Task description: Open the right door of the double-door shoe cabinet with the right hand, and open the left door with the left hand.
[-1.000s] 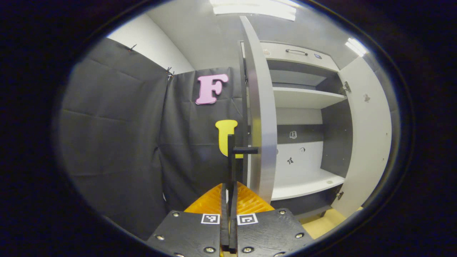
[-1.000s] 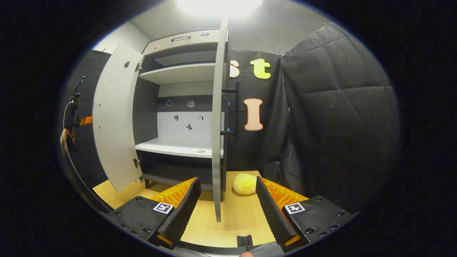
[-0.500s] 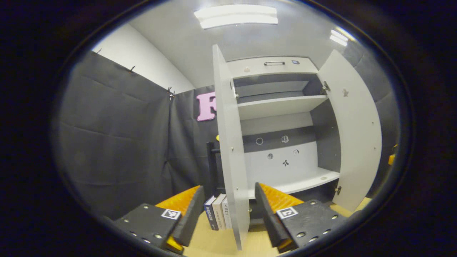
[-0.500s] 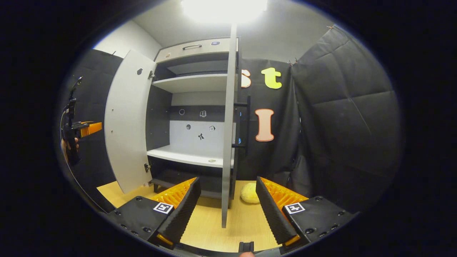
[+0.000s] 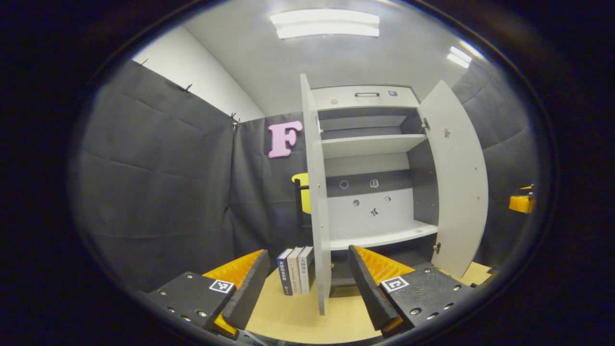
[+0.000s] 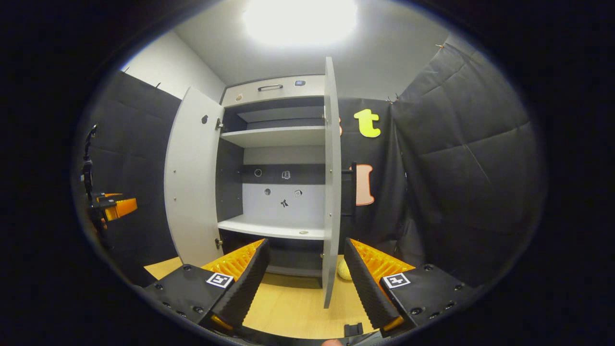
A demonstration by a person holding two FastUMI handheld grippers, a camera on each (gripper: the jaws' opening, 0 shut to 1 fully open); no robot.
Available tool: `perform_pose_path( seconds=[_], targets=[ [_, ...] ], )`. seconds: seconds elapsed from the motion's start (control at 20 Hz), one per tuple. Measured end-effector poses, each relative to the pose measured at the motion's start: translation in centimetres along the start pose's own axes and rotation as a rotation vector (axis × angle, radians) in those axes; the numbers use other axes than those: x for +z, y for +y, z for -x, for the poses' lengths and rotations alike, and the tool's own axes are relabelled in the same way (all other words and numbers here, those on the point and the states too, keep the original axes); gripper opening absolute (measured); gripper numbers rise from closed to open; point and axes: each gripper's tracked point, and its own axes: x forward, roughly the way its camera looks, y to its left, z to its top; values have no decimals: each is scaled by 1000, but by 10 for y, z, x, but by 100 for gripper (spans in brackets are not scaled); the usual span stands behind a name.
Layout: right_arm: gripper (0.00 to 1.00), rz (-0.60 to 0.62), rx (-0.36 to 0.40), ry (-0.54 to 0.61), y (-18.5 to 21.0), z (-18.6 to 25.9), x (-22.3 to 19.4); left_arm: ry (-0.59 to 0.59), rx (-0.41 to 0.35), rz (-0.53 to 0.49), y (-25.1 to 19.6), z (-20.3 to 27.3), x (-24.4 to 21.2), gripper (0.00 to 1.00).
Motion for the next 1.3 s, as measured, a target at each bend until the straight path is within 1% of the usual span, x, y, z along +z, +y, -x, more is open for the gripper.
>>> perform_pose_path(
  seconds=[0.2,0.4,0.45,0.6,0.9,1.2,1.3],
  targets=[
    [97,23,-6,-34,-1,2,5,0,9,12,12,26,-2,95],
    [96,-9,-4,-38,5,5,4,-3,0,15,12,39,-1,95],
    [97,-12,-8,-31,5,6,2,-4,-3,12,11,40,0,95],
    [96,-19,-16,-22,4,11,1,-5,-18,14,5,41,2,94],
    [97,-22,-48,-41,-2,10,6,-33,-41,12,-5,41,11,95],
    [96,-17,-52,-39,-4,11,6,-35,-50,13,-11,43,14,95],
    [97,-18,-52,-40,-3,11,6,-36,-49,9,-11,44,15,94]
  ],
)
